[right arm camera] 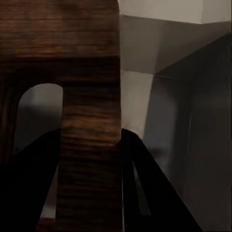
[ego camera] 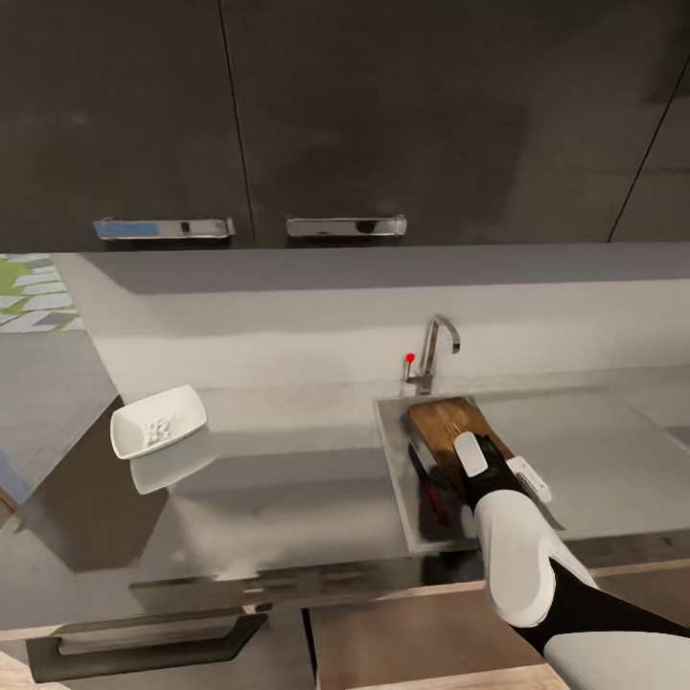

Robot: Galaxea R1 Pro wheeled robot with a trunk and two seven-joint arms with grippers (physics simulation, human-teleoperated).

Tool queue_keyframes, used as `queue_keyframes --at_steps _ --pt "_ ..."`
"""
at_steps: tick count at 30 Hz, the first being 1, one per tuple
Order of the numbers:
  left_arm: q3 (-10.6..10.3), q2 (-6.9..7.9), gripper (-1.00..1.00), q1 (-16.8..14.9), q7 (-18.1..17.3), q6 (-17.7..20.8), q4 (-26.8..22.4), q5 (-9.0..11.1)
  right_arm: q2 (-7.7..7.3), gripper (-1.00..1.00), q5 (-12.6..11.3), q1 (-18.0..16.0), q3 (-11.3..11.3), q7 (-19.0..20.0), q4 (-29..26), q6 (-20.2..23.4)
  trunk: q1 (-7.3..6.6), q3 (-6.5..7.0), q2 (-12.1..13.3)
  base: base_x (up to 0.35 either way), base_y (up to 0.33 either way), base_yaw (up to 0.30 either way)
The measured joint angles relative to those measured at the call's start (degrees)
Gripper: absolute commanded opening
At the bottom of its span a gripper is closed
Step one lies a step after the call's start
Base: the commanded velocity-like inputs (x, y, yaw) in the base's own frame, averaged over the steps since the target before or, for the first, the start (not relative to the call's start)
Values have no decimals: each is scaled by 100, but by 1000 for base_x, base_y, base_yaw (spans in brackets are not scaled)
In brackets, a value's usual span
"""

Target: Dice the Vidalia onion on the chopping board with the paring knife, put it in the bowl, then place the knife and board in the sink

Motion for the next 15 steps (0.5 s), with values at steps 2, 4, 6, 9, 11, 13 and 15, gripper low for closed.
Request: queue_keyframes --at_steps 2,4,6,9,11,13,15 --pt "0 0 100 -1 0 0 0 0 0 -100 3 0 1 1 21 -16 0 0 0 211 189 0" --pt "0 0 100 -1 0 0 0 0 0 -100 -1 0 1 1 30 -23 0 0 0 153 132 0" --pt "0 0 100 -1 -1 1 -1 0 0 -100 4 -1 2 3 34 -27 2 0 1 35 29 0" --pt "0 -1 100 -1 -1 1 -1 0 1 -100 10 -1 -6 4 40 -28 2 -10 1 7 5 0" --pt "0 -1 100 -1 -1 1 -1 0 1 -100 12 -1 -7 4 41 -28 2 -23 1 2 2 0" --pt "0 -2 100 -1 -2 1 -1 0 1 -100 14 -1 -7 5 39 -28 2 -38 1 1 1 0" --pt "0 -2 100 -1 -2 1 -1 0 1 -100 14 -1 -8 8 41 -28 3 -54 1 0 0 0"
